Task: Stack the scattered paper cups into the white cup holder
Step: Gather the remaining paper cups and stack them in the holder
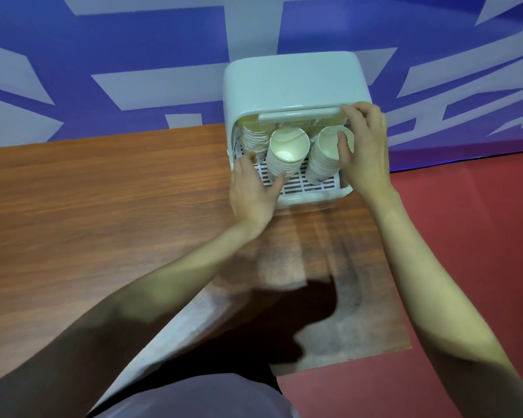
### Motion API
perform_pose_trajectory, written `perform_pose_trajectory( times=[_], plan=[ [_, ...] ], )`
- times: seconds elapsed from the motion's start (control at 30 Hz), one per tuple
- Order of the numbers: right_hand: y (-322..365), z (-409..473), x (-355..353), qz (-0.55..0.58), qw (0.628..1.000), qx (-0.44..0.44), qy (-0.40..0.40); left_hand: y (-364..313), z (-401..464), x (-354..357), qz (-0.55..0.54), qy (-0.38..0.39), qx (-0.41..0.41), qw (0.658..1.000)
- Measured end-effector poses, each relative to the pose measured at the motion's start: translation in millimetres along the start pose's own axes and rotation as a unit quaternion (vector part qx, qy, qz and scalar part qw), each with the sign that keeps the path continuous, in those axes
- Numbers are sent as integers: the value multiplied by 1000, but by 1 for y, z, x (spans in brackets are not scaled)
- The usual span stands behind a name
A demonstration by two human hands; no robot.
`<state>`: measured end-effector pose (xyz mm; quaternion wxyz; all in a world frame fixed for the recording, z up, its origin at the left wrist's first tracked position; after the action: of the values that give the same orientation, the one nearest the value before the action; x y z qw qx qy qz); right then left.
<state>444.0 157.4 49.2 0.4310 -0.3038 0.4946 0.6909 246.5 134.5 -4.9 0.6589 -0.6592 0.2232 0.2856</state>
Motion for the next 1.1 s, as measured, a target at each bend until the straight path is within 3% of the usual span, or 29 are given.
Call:
perform_pose_trajectory(
  times=[0.13, 0.33, 0.53, 0.97, 1.1],
  plan=[
    [-2, 9, 1, -17, 1000, 10, 0, -21, 16, -36, -8, -100, 150, 984],
    [-5, 13, 4, -42, 999, 30, 3, -26, 64, -46, 87, -55, 264, 959],
    [-4, 9, 1, -5, 999, 35, 3, -27, 61, -47, 111, -29, 300, 947],
    [-16, -47, 2, -14, 998, 54, 19, -7, 11, -43, 112, 81, 297, 945],
    [-17, -67, 15, -19, 995, 98, 29, 2, -1, -34, 146, 117, 292, 938]
  ],
)
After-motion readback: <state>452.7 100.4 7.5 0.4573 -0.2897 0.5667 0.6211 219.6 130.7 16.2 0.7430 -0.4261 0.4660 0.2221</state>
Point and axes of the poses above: each hand's wrist, its own z-axis towards the middle knuckle, its own x-axis out of the palm, y = z × x, the point moved 3 cm from there along z, towards the middle knuckle, and after that the axes turned 6 degrees about y, right-handed, at the moved point
